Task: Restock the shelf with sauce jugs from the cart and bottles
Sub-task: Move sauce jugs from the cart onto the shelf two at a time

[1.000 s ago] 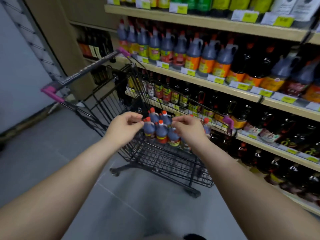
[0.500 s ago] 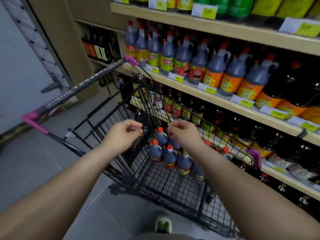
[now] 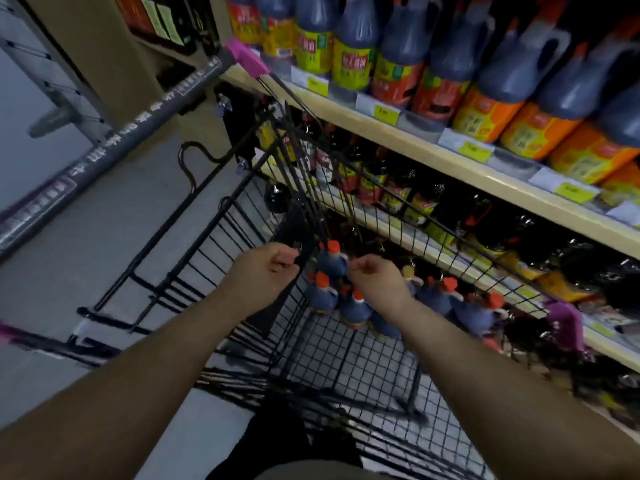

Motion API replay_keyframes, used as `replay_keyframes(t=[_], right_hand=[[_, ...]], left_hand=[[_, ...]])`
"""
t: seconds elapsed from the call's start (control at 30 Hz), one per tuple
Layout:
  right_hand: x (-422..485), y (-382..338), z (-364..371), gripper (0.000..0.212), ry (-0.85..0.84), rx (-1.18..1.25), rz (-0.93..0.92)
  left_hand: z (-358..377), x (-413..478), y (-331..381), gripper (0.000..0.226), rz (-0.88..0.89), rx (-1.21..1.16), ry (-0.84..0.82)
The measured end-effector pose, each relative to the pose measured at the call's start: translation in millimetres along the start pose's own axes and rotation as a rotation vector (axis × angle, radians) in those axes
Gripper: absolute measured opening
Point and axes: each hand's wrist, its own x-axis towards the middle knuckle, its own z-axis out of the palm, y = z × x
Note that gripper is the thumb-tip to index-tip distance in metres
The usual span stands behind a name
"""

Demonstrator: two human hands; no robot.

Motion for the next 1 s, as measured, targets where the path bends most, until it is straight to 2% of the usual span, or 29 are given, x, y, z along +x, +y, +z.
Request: replay_keyframes(t=[0.07,0.13,0.2,0.27,0.3,0.37,0.47,0.7,0.8,0.9,1.0], right_hand=[[26,17,24,0.012,-0.051,-0.071,0.042],[47,27,41,0.023,-0.1,-0.131,0.037],[70,35,62,0.011,-0.164,-0.253,0.06],[84,45,77,0.047,-0.23,-0.458,0.086],[89,48,84,0.053,-0.252,-0.513,0.102],[95,57,98,0.051,-0.266,-0.632,0.105],[103,65,113,0.039,-0.192,-0.816,0.068],[102,57,118,0.027,-0.133,-0.554,0.097],[92,44,108,0.012,-0.101,-0.36,0.117],[78,32,89,0.005,-0.063,-0.256,0.049],[53,13,61,0.013,0.01,-0.159,-0.056]], left_hand=[[4,22,-12,0.029,-0.014,0.042,-0.081],[9,35,-17,0.03,-0.014,0.05,-0.129],[14,49,-25,0.029,-0.012,0.053,-0.16],[19,57,-33,0.03,-0.002,0.084,-0.173],[21,61,-39,0.03,-0.007,0.089,-0.179],[24,65,-49,0.03,-0.04,0.075,-0.194],[28,70,-61,0.032,-0.085,0.045,-0.201],[30,71,-65,0.033,-0.084,0.028,-0.199],[25,67,-59,0.031,-0.06,0.057,-0.193],[23,62,-50,0.034,-0.033,0.091,-0.193],[21,52,-36,0.043,-0.069,0.091,-0.222]])
